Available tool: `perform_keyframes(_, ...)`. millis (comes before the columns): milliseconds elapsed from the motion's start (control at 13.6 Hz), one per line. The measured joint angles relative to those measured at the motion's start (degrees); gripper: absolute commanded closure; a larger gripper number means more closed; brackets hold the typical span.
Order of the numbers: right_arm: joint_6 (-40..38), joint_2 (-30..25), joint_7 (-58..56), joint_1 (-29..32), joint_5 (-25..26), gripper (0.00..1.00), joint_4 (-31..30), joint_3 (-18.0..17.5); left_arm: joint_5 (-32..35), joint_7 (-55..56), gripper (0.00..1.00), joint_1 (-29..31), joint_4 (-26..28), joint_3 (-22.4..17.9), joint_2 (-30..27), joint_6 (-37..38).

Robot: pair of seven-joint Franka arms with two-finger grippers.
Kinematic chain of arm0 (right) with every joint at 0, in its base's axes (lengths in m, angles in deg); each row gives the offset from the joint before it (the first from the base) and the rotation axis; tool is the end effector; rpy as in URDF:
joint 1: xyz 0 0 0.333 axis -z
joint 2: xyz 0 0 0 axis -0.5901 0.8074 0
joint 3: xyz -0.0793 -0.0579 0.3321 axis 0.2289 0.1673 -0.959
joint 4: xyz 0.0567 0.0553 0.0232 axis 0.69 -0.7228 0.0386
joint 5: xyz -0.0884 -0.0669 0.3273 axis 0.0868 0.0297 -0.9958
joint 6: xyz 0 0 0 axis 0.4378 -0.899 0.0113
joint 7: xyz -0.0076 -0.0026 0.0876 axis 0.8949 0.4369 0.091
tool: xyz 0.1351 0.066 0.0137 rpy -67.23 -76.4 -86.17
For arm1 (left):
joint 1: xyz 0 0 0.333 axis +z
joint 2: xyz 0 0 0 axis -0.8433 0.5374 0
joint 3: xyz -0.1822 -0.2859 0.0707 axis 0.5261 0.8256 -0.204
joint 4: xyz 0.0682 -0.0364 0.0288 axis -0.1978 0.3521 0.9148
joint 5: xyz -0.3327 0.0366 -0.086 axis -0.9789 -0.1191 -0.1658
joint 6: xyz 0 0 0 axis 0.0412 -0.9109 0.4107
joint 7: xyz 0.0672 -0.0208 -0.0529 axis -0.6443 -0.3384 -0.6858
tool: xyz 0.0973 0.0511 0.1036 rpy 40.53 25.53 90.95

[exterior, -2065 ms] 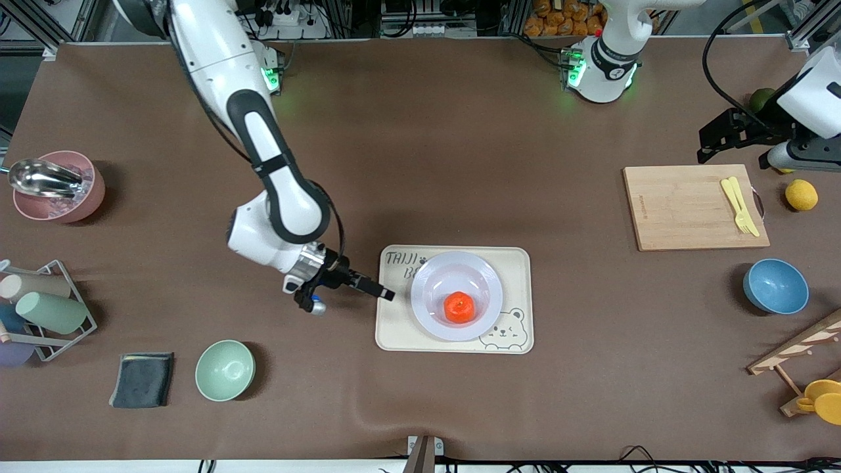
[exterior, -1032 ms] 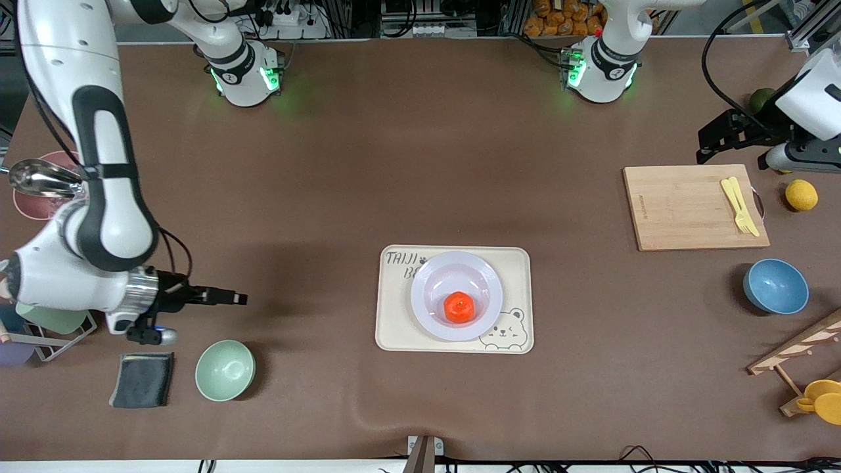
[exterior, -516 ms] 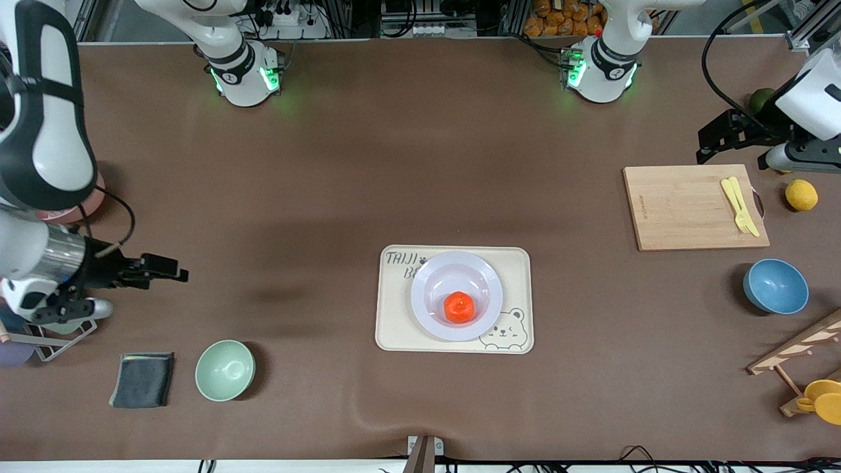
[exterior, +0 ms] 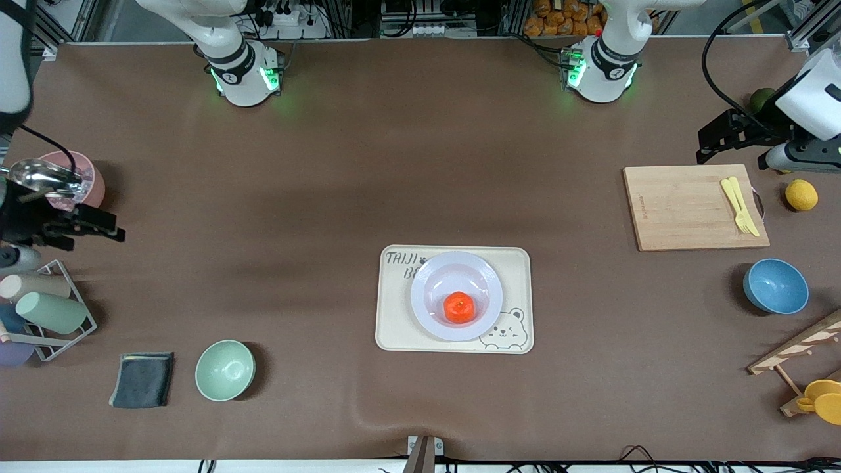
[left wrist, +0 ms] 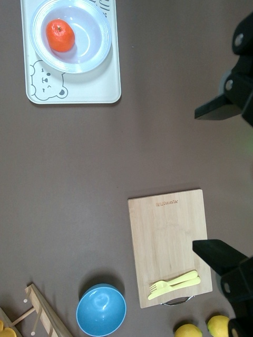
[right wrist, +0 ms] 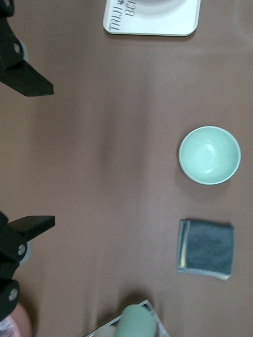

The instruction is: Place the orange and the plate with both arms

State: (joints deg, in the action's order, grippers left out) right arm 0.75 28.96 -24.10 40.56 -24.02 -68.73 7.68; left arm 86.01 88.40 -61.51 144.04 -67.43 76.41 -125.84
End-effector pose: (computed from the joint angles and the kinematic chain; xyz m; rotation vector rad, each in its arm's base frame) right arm 0.5768 -0.0267 0.5663 -3.0234 -0.1697 0.0310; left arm 0.4883 -0.0528 0.6269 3.1164 -0.1476 -0.0047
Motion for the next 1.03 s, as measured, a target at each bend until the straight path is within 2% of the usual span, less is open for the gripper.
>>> perform_keyframes(369,0.64,-5.07,0.02,0.39,3.18,0.00,-2.61,-0.17,0.00,0.00,0.00,0.00,0.03,0.00,0.00,0.00)
perform_keyframes(1032,4.04,-10.94,0.02,0.88,3.90,0.00,-9.62,-0.25,0.00,0.00,0.00,0.03,0.47,-0.02,0.00,0.00)
